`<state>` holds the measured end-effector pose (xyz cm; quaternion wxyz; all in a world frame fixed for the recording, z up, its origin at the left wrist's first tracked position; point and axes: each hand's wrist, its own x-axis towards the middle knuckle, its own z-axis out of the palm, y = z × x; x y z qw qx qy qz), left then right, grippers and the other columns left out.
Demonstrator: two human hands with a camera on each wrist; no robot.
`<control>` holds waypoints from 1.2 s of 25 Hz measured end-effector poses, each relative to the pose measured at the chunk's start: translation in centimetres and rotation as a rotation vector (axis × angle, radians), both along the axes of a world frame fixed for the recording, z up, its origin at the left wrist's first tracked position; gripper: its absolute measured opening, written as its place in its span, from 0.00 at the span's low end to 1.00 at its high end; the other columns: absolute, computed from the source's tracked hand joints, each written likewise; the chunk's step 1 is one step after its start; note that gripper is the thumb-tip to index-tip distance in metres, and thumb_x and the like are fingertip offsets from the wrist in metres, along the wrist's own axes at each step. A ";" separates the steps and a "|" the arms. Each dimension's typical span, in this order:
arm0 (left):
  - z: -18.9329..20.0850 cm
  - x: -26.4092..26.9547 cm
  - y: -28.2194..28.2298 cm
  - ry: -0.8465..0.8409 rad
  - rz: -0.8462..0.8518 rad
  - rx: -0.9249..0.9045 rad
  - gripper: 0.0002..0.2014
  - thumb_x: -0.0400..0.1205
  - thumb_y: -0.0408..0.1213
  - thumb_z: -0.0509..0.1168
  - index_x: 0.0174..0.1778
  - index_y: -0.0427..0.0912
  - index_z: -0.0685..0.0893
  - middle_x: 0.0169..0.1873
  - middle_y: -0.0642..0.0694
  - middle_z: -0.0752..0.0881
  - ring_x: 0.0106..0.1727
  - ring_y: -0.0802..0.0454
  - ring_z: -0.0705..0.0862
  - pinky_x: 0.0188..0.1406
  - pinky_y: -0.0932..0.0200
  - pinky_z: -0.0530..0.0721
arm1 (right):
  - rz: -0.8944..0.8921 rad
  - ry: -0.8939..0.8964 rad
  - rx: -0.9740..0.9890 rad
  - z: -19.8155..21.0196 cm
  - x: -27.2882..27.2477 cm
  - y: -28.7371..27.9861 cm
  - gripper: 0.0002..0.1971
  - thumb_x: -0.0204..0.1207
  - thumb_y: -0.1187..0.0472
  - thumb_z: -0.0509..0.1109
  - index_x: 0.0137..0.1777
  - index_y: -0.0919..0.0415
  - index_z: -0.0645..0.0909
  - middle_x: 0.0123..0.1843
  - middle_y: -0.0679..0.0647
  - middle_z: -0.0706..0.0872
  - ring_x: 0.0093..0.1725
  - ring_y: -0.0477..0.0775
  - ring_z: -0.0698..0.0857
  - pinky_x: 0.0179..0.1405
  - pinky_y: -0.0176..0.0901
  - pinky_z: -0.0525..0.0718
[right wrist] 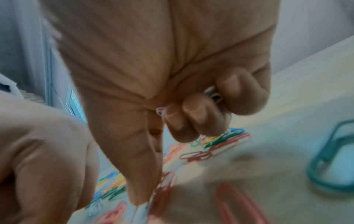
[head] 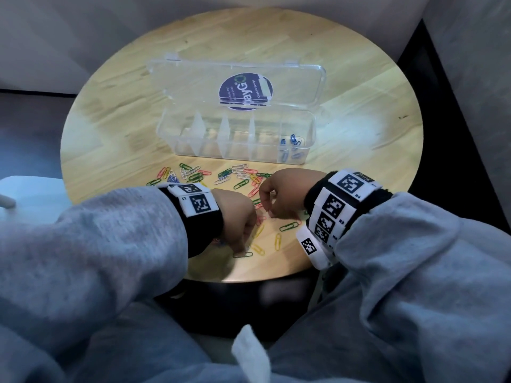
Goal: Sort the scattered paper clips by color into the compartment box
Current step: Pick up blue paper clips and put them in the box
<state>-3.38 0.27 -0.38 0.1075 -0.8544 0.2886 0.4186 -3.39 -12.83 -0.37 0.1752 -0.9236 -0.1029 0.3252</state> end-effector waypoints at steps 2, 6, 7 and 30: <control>0.0 0.1 -0.3 -0.010 0.003 -0.002 0.06 0.70 0.44 0.75 0.40 0.50 0.86 0.23 0.53 0.79 0.25 0.59 0.75 0.23 0.65 0.69 | 0.021 -0.044 -0.050 0.0 -0.1 0.1 0.05 0.71 0.61 0.74 0.44 0.53 0.80 0.29 0.45 0.78 0.24 0.40 0.75 0.23 0.35 0.67; -0.3 0.4 -0.3 -0.018 0.015 -0.030 0.04 0.72 0.40 0.73 0.41 0.49 0.88 0.25 0.54 0.79 0.29 0.57 0.75 0.24 0.64 0.69 | 0.013 -0.064 -0.101 -0.6 -0.3 0.3 0.11 0.70 0.56 0.76 0.43 0.53 0.75 0.31 0.45 0.77 0.27 0.45 0.74 0.24 0.36 0.67; -0.3 0.4 -0.1 -0.007 0.039 -0.054 0.03 0.71 0.40 0.73 0.38 0.50 0.87 0.25 0.55 0.79 0.29 0.57 0.76 0.26 0.64 0.71 | 0.004 -0.079 -0.111 -0.7 -0.2 0.2 0.12 0.70 0.55 0.76 0.43 0.53 0.74 0.31 0.46 0.77 0.28 0.45 0.74 0.24 0.37 0.66; 2.4 4.4 3.0 0.281 1.034 -0.663 0.14 0.81 0.24 0.54 0.36 0.43 0.79 0.27 0.47 0.76 0.21 0.56 0.75 0.16 0.72 0.72 | -0.045 0.008 -0.065 -1.4 0.7 -0.7 0.05 0.66 0.68 0.69 0.35 0.56 0.82 0.32 0.50 0.84 0.34 0.52 0.81 0.30 0.37 0.79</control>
